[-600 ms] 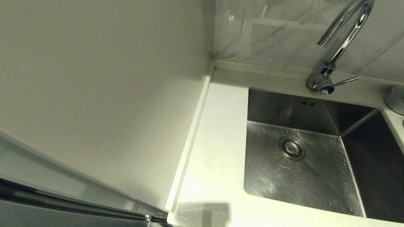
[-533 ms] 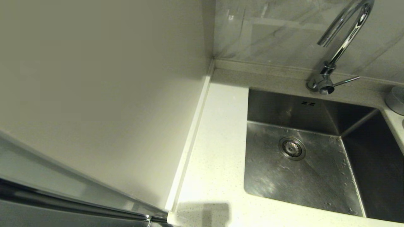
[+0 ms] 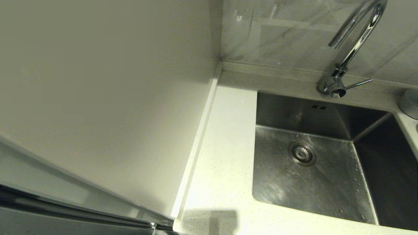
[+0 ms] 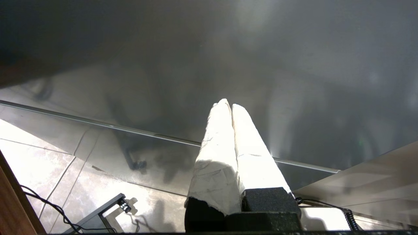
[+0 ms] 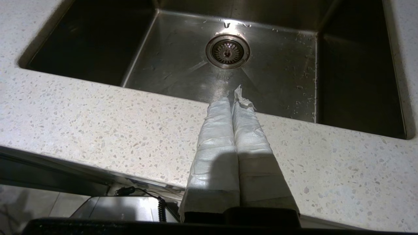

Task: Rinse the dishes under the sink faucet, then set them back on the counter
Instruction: Put a bowl into the sink

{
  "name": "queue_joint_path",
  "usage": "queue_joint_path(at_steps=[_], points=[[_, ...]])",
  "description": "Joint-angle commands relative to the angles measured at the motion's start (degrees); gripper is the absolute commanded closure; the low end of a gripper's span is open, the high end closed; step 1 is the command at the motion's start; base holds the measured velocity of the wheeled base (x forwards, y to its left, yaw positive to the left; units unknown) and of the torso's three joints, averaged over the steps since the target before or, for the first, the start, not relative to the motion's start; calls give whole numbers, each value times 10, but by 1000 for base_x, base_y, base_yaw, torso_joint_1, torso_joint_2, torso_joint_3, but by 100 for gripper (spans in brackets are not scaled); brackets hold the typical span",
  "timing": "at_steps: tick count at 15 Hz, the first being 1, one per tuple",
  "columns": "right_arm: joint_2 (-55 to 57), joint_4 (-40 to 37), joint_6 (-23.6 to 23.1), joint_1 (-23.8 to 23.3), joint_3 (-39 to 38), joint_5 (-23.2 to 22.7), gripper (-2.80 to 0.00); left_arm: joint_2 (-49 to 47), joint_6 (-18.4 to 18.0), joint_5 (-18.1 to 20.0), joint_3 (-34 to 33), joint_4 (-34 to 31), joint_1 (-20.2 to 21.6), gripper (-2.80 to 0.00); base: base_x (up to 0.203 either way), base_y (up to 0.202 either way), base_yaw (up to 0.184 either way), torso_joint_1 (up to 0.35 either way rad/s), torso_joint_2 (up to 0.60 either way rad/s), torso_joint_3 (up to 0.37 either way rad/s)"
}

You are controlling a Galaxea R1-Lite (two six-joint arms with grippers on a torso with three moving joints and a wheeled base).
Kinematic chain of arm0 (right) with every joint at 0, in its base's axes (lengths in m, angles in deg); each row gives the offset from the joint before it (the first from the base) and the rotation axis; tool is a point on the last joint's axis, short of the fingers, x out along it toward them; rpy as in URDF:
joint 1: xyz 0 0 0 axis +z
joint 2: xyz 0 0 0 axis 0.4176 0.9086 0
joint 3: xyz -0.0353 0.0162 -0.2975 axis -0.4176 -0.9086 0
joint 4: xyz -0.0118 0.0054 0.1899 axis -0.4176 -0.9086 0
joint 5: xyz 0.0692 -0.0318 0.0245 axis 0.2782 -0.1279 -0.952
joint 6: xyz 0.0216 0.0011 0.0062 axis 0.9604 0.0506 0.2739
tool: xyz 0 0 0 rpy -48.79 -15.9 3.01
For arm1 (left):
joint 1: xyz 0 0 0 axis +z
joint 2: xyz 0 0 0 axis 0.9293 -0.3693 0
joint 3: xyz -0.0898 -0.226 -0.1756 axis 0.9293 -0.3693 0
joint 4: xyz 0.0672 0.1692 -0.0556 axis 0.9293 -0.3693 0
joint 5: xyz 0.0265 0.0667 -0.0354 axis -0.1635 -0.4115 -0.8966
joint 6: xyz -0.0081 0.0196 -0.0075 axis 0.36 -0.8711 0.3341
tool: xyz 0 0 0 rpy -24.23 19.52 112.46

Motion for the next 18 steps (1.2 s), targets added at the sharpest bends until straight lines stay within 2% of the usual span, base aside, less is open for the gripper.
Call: queue_joint_path(at_steps=[1,6,8,12,15,17,18], points=[[0,1,1,-1,0,0,0,2,0,0,0,0,0,0,0,0,0,0,0,0],[0,7,3,-1,-1,3,0,2,0,0,0,0,0,0,0,0,0,0,0,0],[2,4,2,0,26,9,0,2,0,0,0,0,0,0,0,0,0,0,0,0],[63,-38,13,0,225,33,0,2,0,0,0,0,0,0,0,0,0,0,0,0],[168,-55,16,0,379,113,0,2,0,0,0,0,0,0,0,0,0,0,0,0],[233,-131,8,0,483,183,0,2,0,0,0,0,0,0,0,0,0,0,0,0],[265,-220,-8,0,532,206,0,2,0,0,0,0,0,0,0,0,0,0,0,0]])
